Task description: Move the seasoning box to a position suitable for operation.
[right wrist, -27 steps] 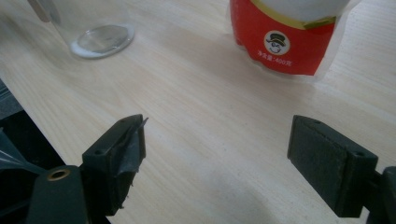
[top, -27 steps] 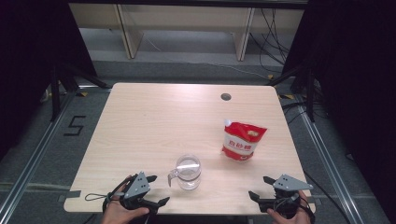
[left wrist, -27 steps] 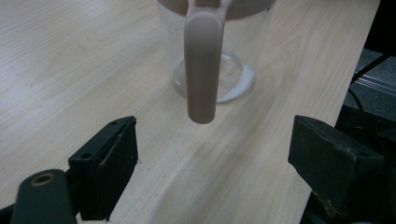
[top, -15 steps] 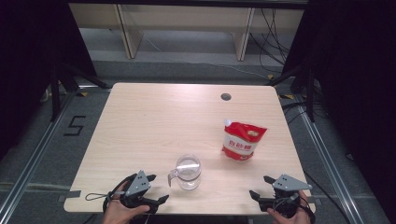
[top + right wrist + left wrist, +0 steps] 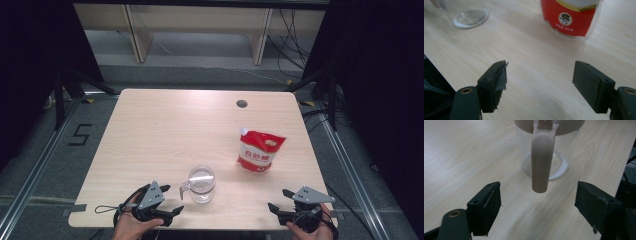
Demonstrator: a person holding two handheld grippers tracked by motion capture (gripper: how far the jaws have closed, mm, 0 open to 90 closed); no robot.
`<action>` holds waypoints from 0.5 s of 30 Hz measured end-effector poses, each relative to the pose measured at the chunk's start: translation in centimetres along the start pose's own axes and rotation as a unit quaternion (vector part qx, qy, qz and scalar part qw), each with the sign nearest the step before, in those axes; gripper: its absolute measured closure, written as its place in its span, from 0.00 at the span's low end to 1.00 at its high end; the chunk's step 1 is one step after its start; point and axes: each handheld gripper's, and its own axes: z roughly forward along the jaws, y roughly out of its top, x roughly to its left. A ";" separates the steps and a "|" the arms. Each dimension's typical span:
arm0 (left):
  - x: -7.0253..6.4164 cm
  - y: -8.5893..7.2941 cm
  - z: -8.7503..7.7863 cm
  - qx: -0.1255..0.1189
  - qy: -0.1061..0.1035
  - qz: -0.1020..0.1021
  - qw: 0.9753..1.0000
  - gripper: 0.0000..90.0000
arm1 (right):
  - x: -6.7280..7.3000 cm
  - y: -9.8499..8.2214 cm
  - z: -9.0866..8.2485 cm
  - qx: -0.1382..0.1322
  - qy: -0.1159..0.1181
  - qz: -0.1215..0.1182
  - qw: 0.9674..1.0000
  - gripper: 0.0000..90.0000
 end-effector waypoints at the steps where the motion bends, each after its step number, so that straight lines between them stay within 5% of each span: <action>1: -0.1 0.1 0.1 0.008 -0.007 0.005 1.000 0.26 | -0.3 0.1 0.0 -0.005 -0.003 -0.022 1.000 0.33; 4: -0.4 0.3 0.6 -0.002 -0.001 0.014 1.000 0.29 | -0.3 0.1 0.1 -0.009 -0.006 -0.027 1.000 0.33; 9: -0.7 0.9 1.0 -0.017 0.007 0.021 1.000 0.50 | 0.1 0.1 0.2 -0.002 0.000 -0.015 1.000 0.33; 11: -0.6 1.2 1.0 -0.018 0.022 0.041 0.999 0.54 | 0.2 0.1 0.2 0.003 0.000 -0.013 1.000 0.33; 12: -0.5 1.3 1.0 -0.019 0.024 0.053 0.998 0.59 | -0.2 0.2 0.2 -0.003 -0.004 -0.037 0.999 0.33; 15: -0.3 1.4 1.2 -0.035 0.017 0.038 0.999 0.73 | -0.2 0.2 0.3 -0.003 -0.002 -0.033 0.999 0.33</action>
